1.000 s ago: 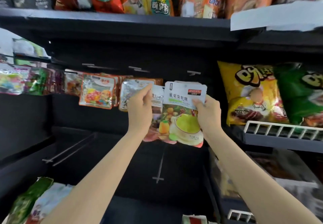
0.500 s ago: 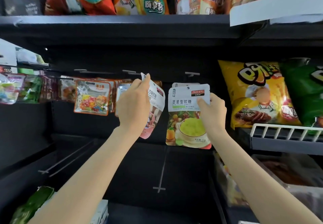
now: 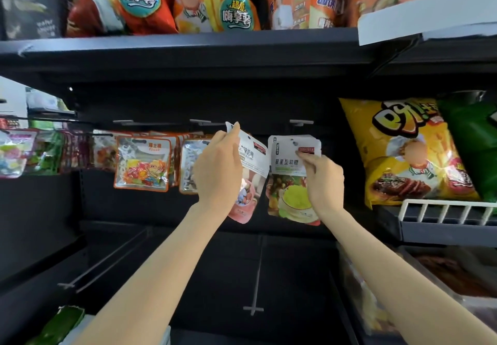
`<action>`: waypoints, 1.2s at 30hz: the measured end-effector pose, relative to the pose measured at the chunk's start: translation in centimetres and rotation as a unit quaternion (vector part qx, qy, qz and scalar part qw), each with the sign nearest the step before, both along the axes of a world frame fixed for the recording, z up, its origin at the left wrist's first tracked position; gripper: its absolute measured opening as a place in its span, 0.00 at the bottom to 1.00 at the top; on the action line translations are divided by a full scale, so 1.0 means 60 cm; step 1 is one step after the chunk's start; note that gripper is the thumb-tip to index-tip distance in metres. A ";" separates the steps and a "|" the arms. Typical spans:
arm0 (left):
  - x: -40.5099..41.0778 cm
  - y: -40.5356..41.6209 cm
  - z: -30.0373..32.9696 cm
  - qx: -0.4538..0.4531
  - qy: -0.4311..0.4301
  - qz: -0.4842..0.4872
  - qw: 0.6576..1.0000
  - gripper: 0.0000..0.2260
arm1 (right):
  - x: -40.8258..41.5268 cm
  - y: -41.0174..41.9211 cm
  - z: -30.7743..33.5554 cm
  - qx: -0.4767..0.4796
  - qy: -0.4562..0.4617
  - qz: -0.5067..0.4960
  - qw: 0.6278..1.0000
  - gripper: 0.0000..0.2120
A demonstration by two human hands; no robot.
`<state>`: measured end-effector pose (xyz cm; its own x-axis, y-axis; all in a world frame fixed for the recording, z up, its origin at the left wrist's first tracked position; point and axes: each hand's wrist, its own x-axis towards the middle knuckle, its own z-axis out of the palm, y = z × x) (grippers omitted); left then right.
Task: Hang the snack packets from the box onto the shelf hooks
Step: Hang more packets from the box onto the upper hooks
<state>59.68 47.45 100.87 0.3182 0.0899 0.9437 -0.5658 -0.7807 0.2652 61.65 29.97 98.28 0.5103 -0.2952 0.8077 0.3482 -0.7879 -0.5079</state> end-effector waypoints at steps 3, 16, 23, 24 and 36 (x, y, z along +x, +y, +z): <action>0.005 -0.002 0.006 -0.029 0.016 -0.011 0.999 0.16 | 0.034 0.007 0.006 0.028 0.070 0.001 0.997 0.22; -0.007 0.003 -0.015 -0.109 0.072 -0.247 0.960 0.13 | -0.041 0.011 0.007 0.181 -0.080 0.129 0.972 0.16; 0.004 -0.063 -0.020 -0.133 0.074 -0.311 0.938 0.14 | -0.069 0.003 0.013 0.097 -0.052 0.219 0.969 0.16; 0.009 -0.070 -0.022 -0.133 0.082 -0.311 0.937 0.14 | -0.066 -0.001 0.014 0.094 -0.045 0.201 0.974 0.15; 0.031 -0.086 -0.040 -0.087 0.110 -0.299 0.944 0.16 | -0.054 -0.013 0.010 0.108 -0.058 0.114 0.986 0.18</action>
<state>61.54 42.30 98.47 0.5469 -0.0211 0.8370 -0.8086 -0.2725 0.5215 58.38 29.22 98.87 0.4916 -0.3552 0.7951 0.5688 -0.5604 -0.6020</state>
